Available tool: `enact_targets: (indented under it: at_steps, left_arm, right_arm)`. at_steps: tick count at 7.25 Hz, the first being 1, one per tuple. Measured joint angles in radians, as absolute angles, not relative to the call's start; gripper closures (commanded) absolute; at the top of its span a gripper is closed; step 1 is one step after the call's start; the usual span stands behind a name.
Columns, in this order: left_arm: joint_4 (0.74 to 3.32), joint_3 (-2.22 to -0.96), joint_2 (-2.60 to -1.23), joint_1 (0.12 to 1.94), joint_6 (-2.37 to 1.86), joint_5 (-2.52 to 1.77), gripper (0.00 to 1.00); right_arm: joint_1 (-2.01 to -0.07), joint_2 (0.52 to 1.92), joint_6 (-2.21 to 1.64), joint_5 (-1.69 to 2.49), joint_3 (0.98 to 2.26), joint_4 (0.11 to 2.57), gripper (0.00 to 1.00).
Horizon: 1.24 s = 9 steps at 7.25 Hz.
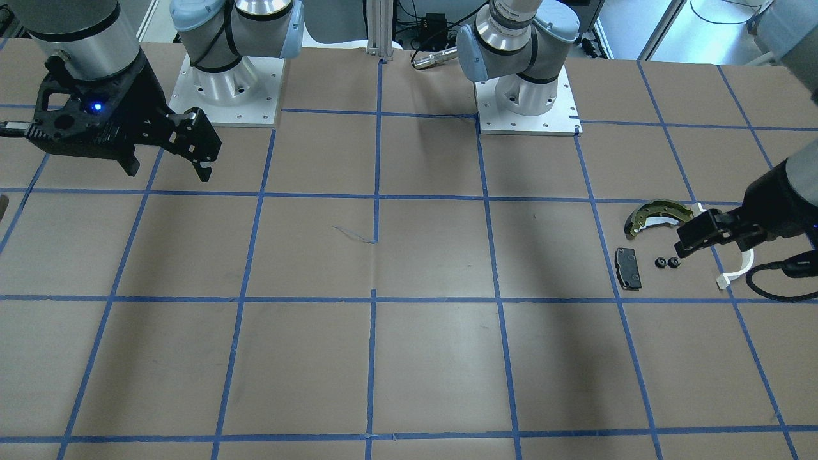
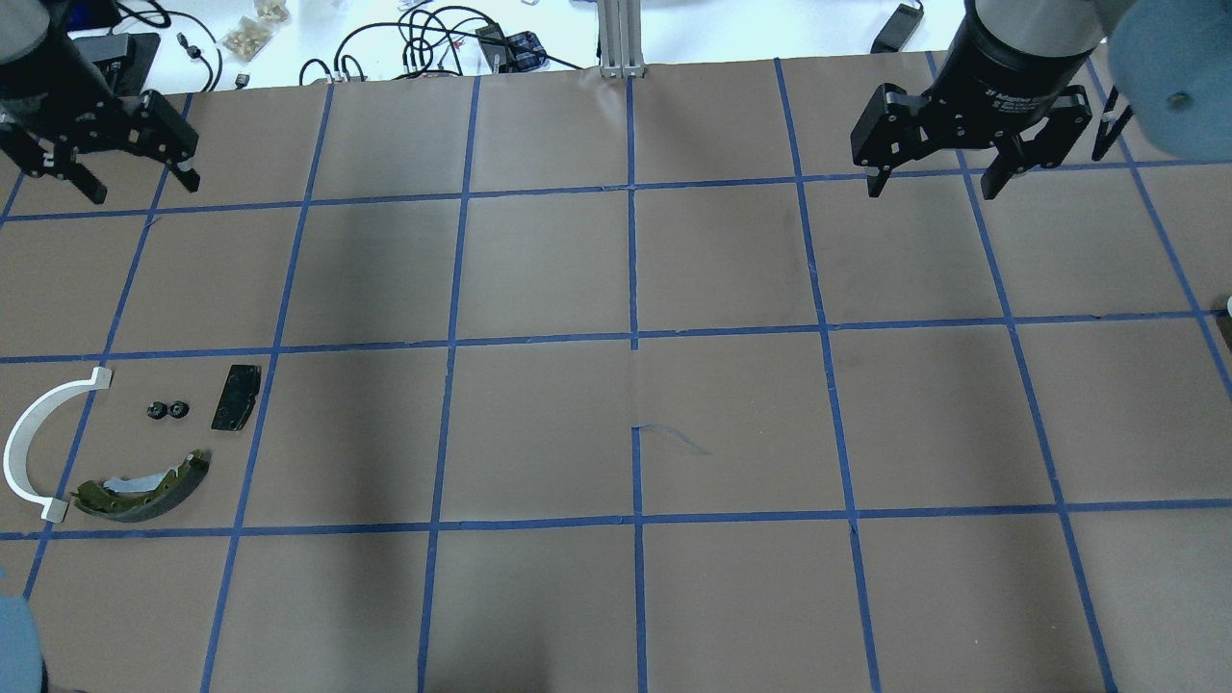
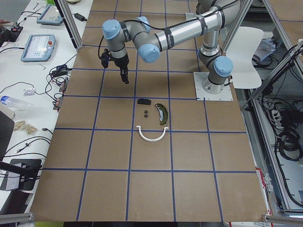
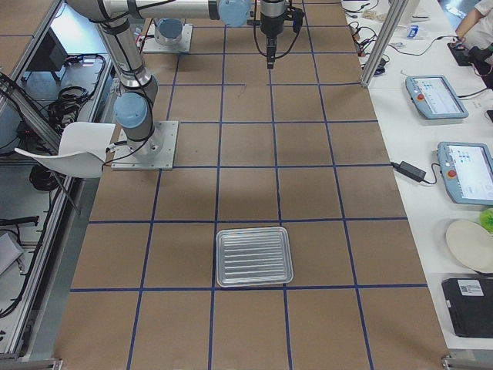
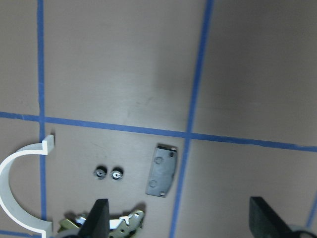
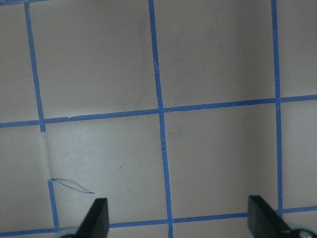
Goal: Place bearing gear from tray to pile
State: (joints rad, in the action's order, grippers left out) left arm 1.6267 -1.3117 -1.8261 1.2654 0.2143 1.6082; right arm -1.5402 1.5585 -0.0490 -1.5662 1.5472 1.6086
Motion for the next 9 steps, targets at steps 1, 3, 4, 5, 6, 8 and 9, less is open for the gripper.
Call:
enact_targets:
  at_steps: [1, 3, 4, 5, 6, 8, 9]
  left_arm:
    - [1.669, -1.265, -1.819, 1.345, 0.177, 1.605, 0.0]
    - [1.69, -1.252, -1.814, 1.481, 0.095, 1.597, 0.0]
    - [1.691, -1.265, -1.807, 1.524, 0.079, 1.592, 0.0]
    - [1.691, -1.288, -1.796, 1.546, 0.075, 1.583, 0.0]
    - [1.691, -1.32, -1.778, 1.555, 0.076, 1.57, 0.0]
    - [1.69, -1.394, -1.729, 1.559, 0.075, 1.562, 0.0]
    - [1.682, -1.439, -1.697, 1.557, 0.075, 1.563, 0.0]
  right_arm:
    - [-1.54, 1.559, -0.049, -1.566, 1.548, 1.609, 0.0]
    - [-1.54, 1.559, -0.049, -1.566, 1.548, 1.609, 0.0]
    - [-1.54, 1.559, -0.049, -1.566, 1.548, 1.609, 0.0]
    - [-1.54, 1.559, -0.049, -1.566, 1.548, 1.609, 0.0]
    - [-1.54, 1.559, -0.049, -1.566, 1.548, 1.609, 0.0]
    - [-1.54, 1.557, -0.049, -1.566, 1.548, 1.608, 0.0]
    - [-1.54, 1.556, -0.049, -1.566, 1.549, 1.608, 0.0]
